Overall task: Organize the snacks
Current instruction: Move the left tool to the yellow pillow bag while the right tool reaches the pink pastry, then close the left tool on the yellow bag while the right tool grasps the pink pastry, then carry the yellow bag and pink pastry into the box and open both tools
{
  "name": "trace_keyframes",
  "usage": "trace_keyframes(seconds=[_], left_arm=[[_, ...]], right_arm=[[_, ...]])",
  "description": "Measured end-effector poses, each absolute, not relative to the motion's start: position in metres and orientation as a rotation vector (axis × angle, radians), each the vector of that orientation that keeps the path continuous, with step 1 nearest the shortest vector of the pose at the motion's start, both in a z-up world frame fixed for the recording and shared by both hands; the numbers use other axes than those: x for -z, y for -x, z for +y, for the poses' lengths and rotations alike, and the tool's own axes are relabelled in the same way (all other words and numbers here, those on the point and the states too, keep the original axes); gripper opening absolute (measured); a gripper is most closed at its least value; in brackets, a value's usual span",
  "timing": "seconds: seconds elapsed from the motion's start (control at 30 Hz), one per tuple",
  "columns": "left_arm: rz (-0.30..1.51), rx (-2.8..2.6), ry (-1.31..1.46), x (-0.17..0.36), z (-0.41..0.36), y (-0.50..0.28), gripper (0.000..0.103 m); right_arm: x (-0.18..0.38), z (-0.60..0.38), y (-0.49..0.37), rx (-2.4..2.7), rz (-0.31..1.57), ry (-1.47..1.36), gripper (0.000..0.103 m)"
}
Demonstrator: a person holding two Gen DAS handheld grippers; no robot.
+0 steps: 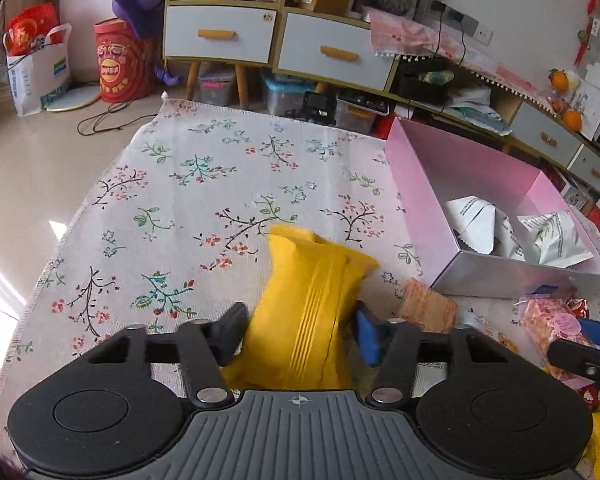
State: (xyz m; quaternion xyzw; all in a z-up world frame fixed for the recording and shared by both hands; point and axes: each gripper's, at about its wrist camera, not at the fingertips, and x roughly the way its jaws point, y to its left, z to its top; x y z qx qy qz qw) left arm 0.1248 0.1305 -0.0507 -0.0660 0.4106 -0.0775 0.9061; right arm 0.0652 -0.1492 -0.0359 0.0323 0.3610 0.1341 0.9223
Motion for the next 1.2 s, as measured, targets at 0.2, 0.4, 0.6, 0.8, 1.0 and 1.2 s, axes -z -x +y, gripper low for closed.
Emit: trace_keyframes(seconds=[0.2,0.4,0.6,0.8,1.0,1.2], left_arm=[[0.884,0.132,0.177,0.046,0.131,-0.125,0.041],[0.909,0.12,0.279,0.04,0.138,-0.124,0.039],[0.91,0.135,0.314,0.032,0.137,-0.118,0.039],[0.895,0.162,0.329,0.022,0.136,-0.115,0.039],[0.877,0.19,0.344,0.013,0.132,-0.114,0.039],[0.862,0.198,0.361,0.007,0.128,-0.112,0.039]], right_arm=[[0.039,-0.153,-0.067,-0.25,0.773,-0.068,0.029],[0.032,-0.159,-0.069,-0.235,0.809,-0.099,0.02],[0.022,-0.167,-0.067,-0.238,0.832,-0.163,0.018],[0.011,-0.173,-0.065,-0.254,0.831,-0.219,0.018],[0.0,-0.177,-0.064,-0.278,0.817,-0.262,0.018],[-0.011,-0.188,-0.064,-0.275,0.783,-0.305,0.018]])
